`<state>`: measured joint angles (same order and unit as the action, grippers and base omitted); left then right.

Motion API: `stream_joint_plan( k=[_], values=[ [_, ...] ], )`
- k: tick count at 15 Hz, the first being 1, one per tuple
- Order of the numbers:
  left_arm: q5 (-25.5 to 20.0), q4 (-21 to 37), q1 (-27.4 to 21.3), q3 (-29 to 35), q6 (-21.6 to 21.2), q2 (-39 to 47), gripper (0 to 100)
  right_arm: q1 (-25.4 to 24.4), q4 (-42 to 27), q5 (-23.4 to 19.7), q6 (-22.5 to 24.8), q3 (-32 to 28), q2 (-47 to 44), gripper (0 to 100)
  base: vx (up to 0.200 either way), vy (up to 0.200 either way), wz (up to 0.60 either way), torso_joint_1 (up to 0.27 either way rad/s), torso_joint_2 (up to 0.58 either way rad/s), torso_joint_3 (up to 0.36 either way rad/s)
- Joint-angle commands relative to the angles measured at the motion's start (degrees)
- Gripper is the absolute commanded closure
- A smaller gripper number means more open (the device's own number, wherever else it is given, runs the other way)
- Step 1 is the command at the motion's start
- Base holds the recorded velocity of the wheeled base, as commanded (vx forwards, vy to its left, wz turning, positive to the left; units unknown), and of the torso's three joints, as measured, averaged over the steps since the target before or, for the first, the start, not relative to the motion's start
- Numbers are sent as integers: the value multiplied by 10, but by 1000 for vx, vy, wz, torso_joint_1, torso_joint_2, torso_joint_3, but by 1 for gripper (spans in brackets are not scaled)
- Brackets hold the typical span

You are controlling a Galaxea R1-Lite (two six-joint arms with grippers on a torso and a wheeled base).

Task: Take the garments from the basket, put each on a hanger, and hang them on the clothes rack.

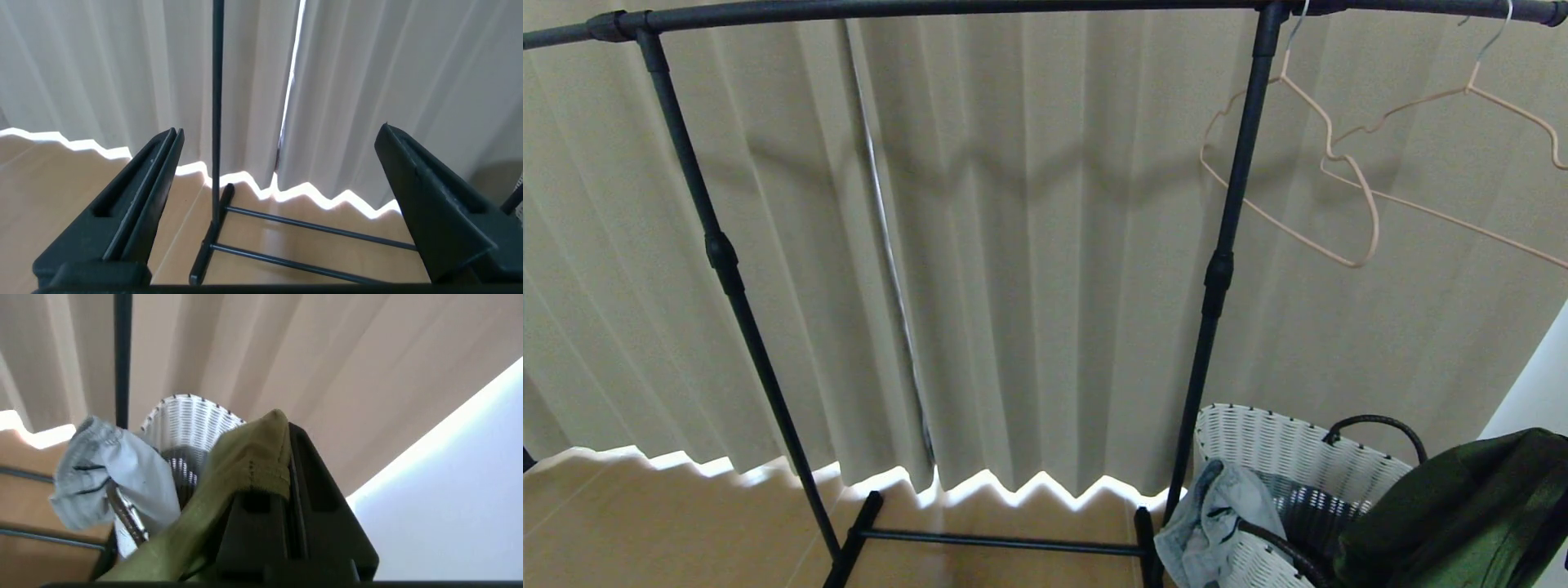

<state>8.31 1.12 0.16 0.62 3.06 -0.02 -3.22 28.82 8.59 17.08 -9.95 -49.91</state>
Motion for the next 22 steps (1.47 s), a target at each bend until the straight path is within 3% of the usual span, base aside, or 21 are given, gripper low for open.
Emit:
stream_joint_plan(
  k=[1, 7, 14, 22],
  values=[
    [0, 0, 0, 0, 1, 0, 0, -1, -31, -2, -7, 0, 60, 100, -200, 0, 0, -2, 2, 2],
    [0, 0, 0, 0, 0, 0, 0, -1, -119, -51, -25, -2, 119, 100, -200, 0, 0, -4, 2, 2],
    [-1, 0, 1, 0, 2, 0, 0, -1, -124, -55, -28, -2, 118, 100, 0, 0, 0, 0, 0, 0],
    [0, 0, 0, 0, 2, 0, 0, -1, -124, -61, -28, -3, 115, 100, 0, 200, 0, 2, 2, 2]
  ],
)
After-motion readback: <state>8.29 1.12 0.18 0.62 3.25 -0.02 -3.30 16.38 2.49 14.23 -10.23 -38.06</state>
